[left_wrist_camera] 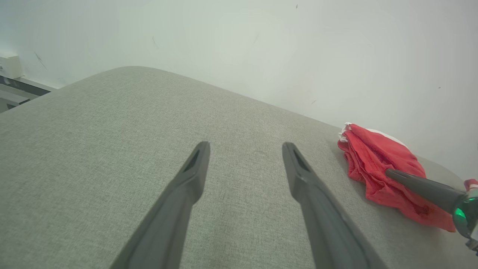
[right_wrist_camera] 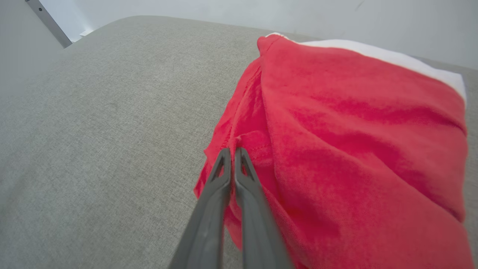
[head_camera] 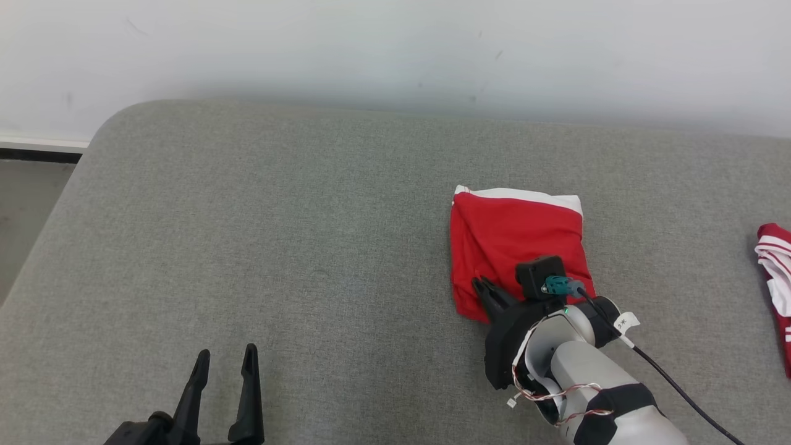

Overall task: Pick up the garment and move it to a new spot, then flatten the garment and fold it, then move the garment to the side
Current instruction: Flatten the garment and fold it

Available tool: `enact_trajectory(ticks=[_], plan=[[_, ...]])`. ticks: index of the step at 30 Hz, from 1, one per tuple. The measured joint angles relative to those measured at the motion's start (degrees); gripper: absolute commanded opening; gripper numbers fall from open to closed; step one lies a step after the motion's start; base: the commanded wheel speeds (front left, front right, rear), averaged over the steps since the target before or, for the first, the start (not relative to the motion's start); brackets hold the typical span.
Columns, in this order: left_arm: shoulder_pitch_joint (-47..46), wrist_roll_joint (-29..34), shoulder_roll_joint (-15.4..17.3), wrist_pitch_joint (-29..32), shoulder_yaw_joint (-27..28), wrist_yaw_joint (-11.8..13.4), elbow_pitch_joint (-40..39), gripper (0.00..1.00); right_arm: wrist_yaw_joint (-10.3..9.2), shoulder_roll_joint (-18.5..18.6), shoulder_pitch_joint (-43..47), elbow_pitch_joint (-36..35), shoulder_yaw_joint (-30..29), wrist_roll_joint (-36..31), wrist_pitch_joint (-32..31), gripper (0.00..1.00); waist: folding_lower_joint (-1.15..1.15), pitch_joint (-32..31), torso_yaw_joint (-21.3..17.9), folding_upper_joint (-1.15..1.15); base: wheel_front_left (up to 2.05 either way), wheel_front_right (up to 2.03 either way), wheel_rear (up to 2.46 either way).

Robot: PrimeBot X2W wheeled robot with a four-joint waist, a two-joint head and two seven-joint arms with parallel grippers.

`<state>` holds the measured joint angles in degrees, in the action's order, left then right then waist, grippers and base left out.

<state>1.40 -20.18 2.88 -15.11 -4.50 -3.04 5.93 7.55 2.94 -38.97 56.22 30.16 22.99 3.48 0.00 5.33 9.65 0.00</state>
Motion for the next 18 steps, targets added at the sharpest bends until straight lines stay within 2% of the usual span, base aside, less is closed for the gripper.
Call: enact_trajectory(ticks=[15, 16, 18], plan=[[0.03, -0.03, 0.0, 0.0, 0.25, -0.02, 0.15, 1.0, 0.0, -0.01, 4.33, -5.43, 3.02, -2.27, 1.09, 0.0, 0.0, -0.85, -0.83, 0.0, 0.0, 0.0, 0.0], [0.04, -0.03, 0.0, 0.0, 0.26, -0.02, 0.15, 1.0, 0.0, 0.0, 4.7, -6.04, 3.09, -2.25, 1.07, 0.01, 0.0, -0.93, -0.81, 0.0, 0.0, 0.0, 0.0], [0.06, -0.04, 0.01, 0.0, 0.27, 0.0, 0.16, 1.0, 0.0, -0.01, 5.53, -6.86, 3.25, -2.25, 0.63, 0.15, 0.0, -1.08, -0.81, 0.0, 0.0, 0.0, 0.0]])
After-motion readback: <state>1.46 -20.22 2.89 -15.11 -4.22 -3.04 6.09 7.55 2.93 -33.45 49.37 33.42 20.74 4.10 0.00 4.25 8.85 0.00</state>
